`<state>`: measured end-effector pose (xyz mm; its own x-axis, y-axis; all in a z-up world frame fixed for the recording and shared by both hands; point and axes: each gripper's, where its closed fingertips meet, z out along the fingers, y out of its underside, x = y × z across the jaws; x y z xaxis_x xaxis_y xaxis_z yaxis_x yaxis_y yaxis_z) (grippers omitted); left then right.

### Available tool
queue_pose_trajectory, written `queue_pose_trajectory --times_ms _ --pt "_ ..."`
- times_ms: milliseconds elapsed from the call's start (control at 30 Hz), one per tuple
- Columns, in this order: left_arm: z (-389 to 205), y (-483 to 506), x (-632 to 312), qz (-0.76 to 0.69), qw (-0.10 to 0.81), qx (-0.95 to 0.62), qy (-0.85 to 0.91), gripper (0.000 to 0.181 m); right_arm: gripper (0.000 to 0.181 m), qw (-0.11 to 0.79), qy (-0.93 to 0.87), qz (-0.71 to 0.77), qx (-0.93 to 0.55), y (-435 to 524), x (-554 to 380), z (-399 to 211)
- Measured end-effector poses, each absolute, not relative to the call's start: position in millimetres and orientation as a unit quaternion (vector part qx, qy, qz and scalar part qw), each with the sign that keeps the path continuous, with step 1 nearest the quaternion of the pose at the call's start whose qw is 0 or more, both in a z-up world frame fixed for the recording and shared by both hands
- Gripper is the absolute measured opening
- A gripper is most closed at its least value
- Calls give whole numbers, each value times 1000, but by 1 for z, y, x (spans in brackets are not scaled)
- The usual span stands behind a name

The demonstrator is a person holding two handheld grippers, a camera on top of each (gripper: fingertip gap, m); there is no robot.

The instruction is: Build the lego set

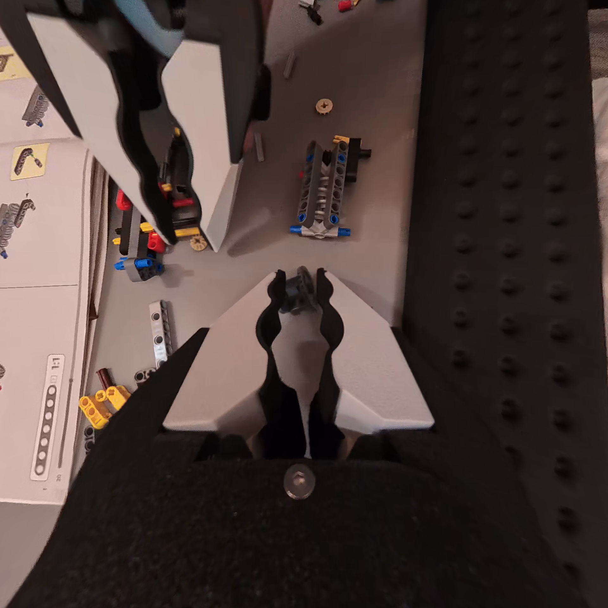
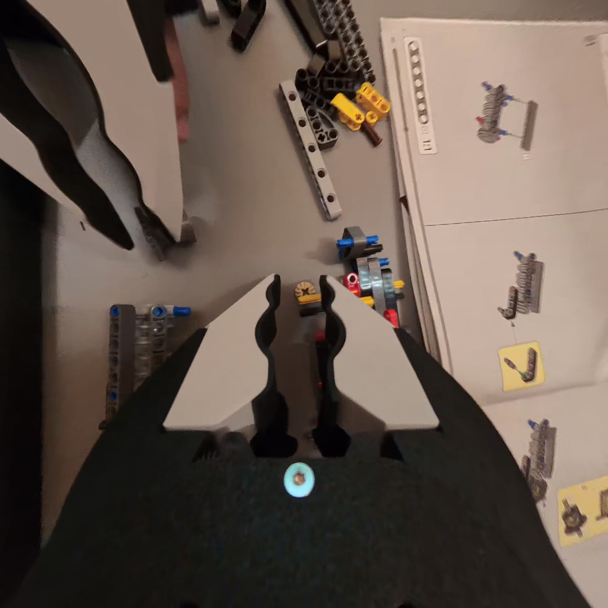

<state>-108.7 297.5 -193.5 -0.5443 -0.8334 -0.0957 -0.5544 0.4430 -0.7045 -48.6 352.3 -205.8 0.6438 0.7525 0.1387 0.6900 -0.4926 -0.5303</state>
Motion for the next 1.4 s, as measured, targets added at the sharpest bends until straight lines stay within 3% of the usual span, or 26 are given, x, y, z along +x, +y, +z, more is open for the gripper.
queue_pose_trajectory --times_ms 300,567,867,1000,1233,1400 --pt "-190 315 -112 -326 217 -464 795 37 21 194 -436 95 -874 344 -41 -215" --pt "-201 322 -101 -320 225 -495 776 42 9 212 -438 104 -868 342 -45 -215" --pt "-188 326 -77 -340 275 -502 746 32 8 293 -399 153 -856 328 -56 -186" --pt "-166 329 -68 -350 343 -476 730 26 8 345 -362 223 -837 324 -69 -169" --pt "-160 324 -74 -259 442 -366 777 18 8 350 -342 307 -816 315 -79 -156" --pt "-170 317 -76 -209 450 -319 808 8 8 341 -346 321 -813 312 -86 -158"
